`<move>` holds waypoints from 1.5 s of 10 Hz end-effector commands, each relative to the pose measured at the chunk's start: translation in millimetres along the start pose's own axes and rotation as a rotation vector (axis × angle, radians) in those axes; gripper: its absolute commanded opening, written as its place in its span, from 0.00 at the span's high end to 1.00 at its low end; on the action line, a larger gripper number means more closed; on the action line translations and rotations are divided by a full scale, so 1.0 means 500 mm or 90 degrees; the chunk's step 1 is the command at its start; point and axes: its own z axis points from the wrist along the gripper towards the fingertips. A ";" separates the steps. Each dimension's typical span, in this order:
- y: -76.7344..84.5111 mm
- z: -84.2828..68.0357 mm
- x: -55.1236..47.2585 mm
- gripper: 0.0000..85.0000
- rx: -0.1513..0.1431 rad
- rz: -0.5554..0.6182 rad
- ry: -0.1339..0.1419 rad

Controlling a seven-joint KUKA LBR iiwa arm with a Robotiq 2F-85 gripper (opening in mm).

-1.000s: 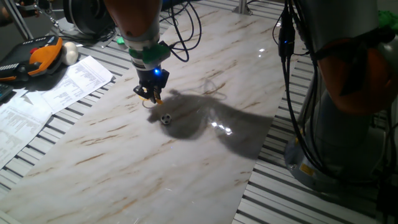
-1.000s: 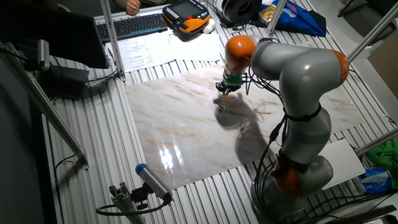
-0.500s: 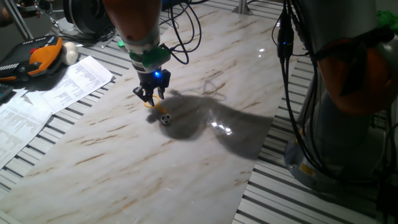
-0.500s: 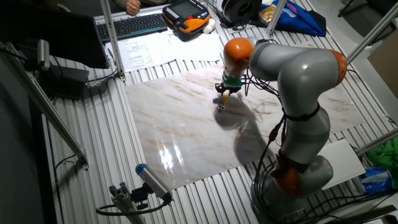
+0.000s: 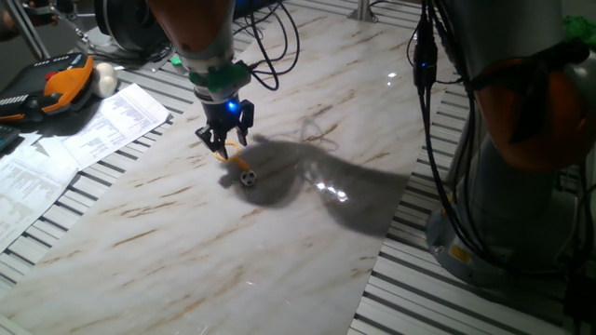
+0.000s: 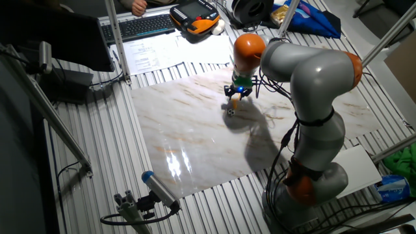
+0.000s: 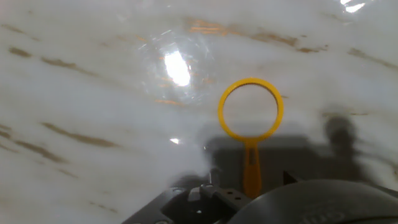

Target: Remove the bubble ring from the ball

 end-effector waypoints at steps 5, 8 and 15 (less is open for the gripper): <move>0.016 -0.070 0.062 0.60 -0.003 -0.002 -0.010; 0.023 -0.106 0.112 0.60 0.008 0.007 -0.019; 0.019 -0.119 0.168 0.60 -0.013 0.005 -0.042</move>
